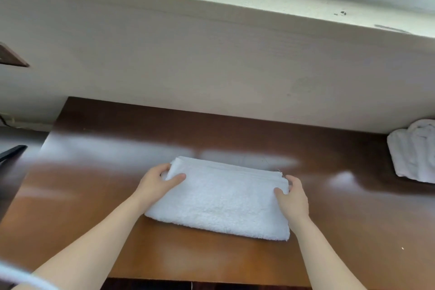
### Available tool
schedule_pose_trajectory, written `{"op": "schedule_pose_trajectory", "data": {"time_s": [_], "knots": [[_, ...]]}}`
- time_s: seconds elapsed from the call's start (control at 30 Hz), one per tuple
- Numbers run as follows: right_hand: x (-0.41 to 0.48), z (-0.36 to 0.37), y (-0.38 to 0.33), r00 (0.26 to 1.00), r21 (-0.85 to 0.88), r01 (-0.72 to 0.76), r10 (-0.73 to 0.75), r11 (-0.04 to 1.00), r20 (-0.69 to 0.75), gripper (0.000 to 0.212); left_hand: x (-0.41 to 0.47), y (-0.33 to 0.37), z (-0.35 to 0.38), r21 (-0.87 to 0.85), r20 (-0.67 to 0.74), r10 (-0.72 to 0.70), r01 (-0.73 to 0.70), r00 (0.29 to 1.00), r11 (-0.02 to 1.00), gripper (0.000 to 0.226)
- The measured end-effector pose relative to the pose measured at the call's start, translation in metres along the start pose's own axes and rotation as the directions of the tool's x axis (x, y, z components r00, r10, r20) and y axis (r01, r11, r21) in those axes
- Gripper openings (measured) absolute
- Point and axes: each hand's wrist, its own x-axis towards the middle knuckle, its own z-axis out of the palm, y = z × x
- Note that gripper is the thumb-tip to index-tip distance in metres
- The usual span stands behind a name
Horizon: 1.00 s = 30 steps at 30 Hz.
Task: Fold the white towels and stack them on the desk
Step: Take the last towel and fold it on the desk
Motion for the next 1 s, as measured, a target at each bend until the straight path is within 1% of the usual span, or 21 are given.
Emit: {"op": "schedule_pose_trajectory", "data": {"time_s": [0.03,0.07,0.13,0.2,0.23,0.27,0.3,0.37,0.43,0.47,0.57,0.63,0.7,0.8,0.87,0.9,0.93,0.97,1.0], "knots": [[-0.001,0.0,0.0,1.0,0.002,-0.015,0.015,1.0,0.0,0.038,-0.001,0.005,0.0,0.011,0.01,0.024,-0.024,1.0,1.0,0.019],[-0.001,-0.001,0.001,1.0,0.01,-0.019,0.019,1.0,-0.005,0.027,-0.002,0.01,0.0,0.061,0.002,0.072,-0.072,0.997,0.996,0.017],[-0.001,-0.003,0.002,1.0,0.041,-0.002,0.002,0.999,-0.022,0.009,-0.005,0.015,-0.003,0.157,-0.03,0.206,-0.199,0.978,0.967,0.017],[-0.001,-0.007,0.002,0.998,0.091,0.054,-0.051,0.994,-0.04,0.009,-0.01,0.013,-0.008,0.206,-0.064,0.321,-0.302,0.945,0.931,0.023],[-0.002,-0.009,0.002,0.996,0.105,0.079,-0.074,0.991,-0.048,0.011,-0.012,0.011,-0.011,0.208,-0.097,0.349,-0.324,0.932,0.923,0.025],[-0.003,-0.01,0.003,0.995,0.109,0.095,-0.09,0.989,-0.052,0.012,-0.012,0.008,-0.014,0.204,-0.141,0.345,-0.314,0.928,0.927,0.025],[-0.004,-0.01,0.002,0.993,0.103,0.107,-0.103,0.989,-0.05,0.012,-0.01,0.007,-0.017,0.197,-0.191,0.308,-0.271,0.932,0.942,0.024],[-0.004,-0.008,0.0,0.994,0.067,0.111,-0.11,0.992,-0.025,0.007,-0.003,0.001,-0.022,0.143,-0.258,0.159,-0.125,0.953,0.982,0.018],[-0.001,-0.004,-0.003,0.995,0.035,0.1,-0.099,0.994,-0.016,0.01,0.007,-0.006,-0.02,0.053,-0.216,0.006,0.005,0.976,0.999,0.01],[0.001,-0.002,-0.005,0.996,0.027,0.085,-0.084,0.996,-0.019,0.012,0.011,-0.007,-0.018,0.039,-0.18,-0.034,0.042,0.983,0.998,0.01],[0.008,0.002,-0.009,0.999,0.01,0.042,-0.042,0.999,-0.012,0.019,0.016,-0.002,-0.011,0.101,-0.111,-0.042,0.053,0.993,0.993,0.016],[0.009,0.005,-0.007,0.999,-0.03,0.035,-0.035,0.999,0.0,0.025,0.019,0.001,-0.008,0.105,-0.122,-0.039,0.052,0.992,0.993,0.017],[0.008,0.008,-0.008,1.0,-0.062,0.023,-0.022,0.998,0.006,0.024,0.02,0.002,-0.006,0.065,-0.144,-0.029,0.039,0.989,0.997,0.011],[0.01,0.007,-0.01,0.997,-0.017,-0.06,0.06,0.998,0.045,0.02,0.015,0.007,-0.009,-0.085,-0.105,-0.041,0.032,0.994,0.996,0.002],[0.014,0.002,-0.011,0.994,-0.017,-0.055,0.057,0.998,0.096,0.012,0.009,0.016,-0.018,-0.228,-0.055,-0.045,0.031,0.997,0.973,0.004],[0.015,-0.003,-0.011,0.99,0.011,-0.032,0.03,0.999,0.139,0.011,0.005,0.019,-0.023,-0.307,-0.029,-0.057,0.045,0.998,0.951,0.007],[0.016,-0.008,-0.012,0.982,0.081,-0.014,-0.002,0.997,0.189,0.012,0.005,0.018,-0.028,-0.364,-0.012,-0.071,0.062,0.997,0.929,0.01],[0.015,-0.013,-0.015,0.97,0.185,-0.008,-0.037,0.983,0.24,0.012,0.006,0.017,-0.033,-0.399,-0.008,-0.083,0.073,0.996,0.914,0.012],[0.014,-0.016,-0.018,0.958,0.275,-0.005,-0.074,0.962,0.278,0.009,0.007,0.013,-0.035,-0.409,-0.034,-0.1,0.077,0.994,0.909,0.016]]}}
